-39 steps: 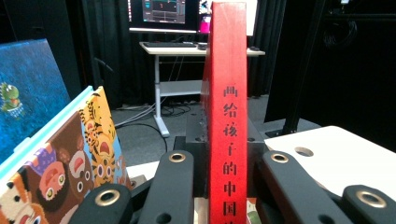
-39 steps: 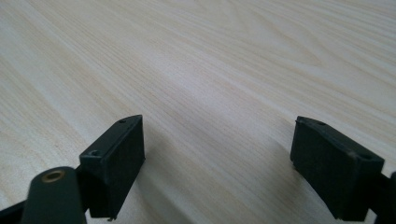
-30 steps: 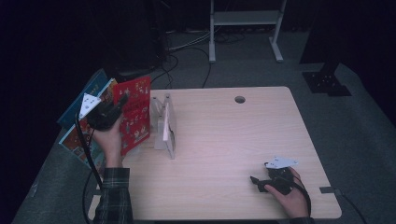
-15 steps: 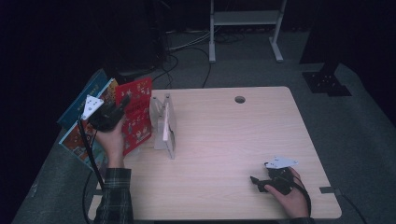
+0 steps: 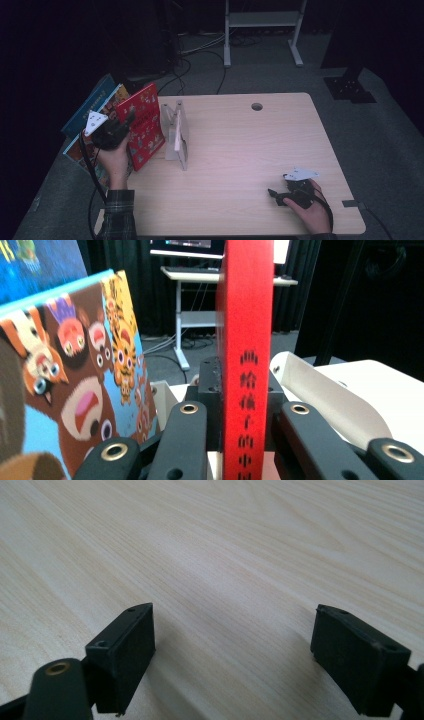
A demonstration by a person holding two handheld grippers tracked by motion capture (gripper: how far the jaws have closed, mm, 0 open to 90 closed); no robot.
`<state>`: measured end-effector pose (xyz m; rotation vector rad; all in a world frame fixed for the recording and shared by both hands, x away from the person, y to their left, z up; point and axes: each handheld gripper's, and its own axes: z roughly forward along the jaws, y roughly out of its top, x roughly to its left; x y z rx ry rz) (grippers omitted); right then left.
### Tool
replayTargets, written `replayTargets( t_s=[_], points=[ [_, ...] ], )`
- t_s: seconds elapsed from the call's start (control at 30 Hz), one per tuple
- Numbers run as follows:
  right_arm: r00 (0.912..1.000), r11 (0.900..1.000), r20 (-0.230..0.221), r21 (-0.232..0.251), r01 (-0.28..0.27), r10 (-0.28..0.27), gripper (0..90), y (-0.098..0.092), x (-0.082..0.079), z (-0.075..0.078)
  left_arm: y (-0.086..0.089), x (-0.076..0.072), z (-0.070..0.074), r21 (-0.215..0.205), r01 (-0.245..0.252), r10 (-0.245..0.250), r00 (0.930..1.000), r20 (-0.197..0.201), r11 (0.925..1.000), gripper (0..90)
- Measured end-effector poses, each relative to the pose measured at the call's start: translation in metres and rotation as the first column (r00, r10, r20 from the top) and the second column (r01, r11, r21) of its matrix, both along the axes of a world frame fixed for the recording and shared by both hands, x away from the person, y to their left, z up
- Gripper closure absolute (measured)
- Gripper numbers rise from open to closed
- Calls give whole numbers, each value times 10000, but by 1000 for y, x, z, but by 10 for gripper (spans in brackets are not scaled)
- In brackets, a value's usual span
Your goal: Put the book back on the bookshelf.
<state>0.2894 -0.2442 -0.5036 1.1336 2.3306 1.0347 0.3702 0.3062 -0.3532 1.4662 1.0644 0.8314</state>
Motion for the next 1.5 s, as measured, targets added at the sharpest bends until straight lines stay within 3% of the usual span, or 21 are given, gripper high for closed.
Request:
replayTargets(
  t_s=[0.2, 0.47, 0.7, 0.93, 1.13, 1.5],
  points=[
    [10000, 10000, -19, -1, 3, -3, 168, 0, 0, 0, -6, 0, -6, 329, -44, 56, 9993, -369, 9994, 794],
    [10000, 10000, -18, 12, -31, 31, 168, 0, 0, 0, -4, -6, -14, 336, -107, 132, 9971, -747, 9994, 789],
    [10000, 10000, -17, 7, -34, 34, 168, 0, 0, 0, -4, -9, -15, 274, -135, 155, 9969, -767, 9995, 766],
    [10000, 10000, -18, 12, -34, 34, 168, 0, 0, 0, -2, -18, -11, 124, -121, 129, 9978, -655, 9998, 592],
    [10000, 10000, -13, 8, -38, 38, 168, 0, 0, 0, -5, -30, -5, 394, -384, 401, 9982, -440, 9985, 427],
    [10000, 10000, -12, 6, -39, 39, 168, 0, 0, 0, -6, -53, -3, 462, -701, 727, 9958, -561, 9965, 182]
  ],
)
